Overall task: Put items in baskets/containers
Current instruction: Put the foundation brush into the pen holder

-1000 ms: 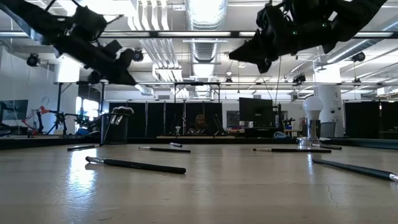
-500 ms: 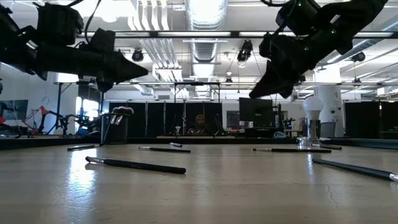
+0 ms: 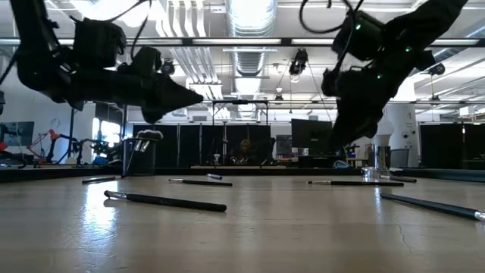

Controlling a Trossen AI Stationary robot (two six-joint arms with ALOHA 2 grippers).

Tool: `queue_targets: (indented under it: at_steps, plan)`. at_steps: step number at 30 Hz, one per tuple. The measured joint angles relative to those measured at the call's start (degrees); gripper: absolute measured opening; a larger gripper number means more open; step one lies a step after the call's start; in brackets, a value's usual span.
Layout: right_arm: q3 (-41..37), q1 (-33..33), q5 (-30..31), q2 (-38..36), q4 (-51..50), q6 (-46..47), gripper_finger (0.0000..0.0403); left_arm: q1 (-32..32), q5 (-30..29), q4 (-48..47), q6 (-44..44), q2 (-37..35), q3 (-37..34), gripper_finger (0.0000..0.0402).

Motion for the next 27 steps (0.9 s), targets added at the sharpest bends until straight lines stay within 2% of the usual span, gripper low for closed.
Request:
queue_targets:
  at_steps: [6, 11, 20, 27]
  plan:
    - [6.99, -0.02, -0.09, 9.73, -5.44, -0.36, 0.0144, -1.12, 2.33, 0.62, 0.02, 8.3, 4.52, 0.0]
    - [13.45, -0.02, -0.61, 16.34, -11.33, -3.8, 0.0148, -1.81, 2.99, 0.6, 0.06, 11.66, 6.3, 0.0]
    - [22.08, -0.04, -0.4, 25.0, -19.15, -8.09, 0.0109, -1.84, 3.22, 0.74, -0.07, 11.7, 6.46, 0.0]
    - [24.54, -0.04, 0.14, 28.2, -21.51, -9.29, 0.0059, -1.82, 4.65, 0.58, -0.62, 11.7, 6.46, 0.0]
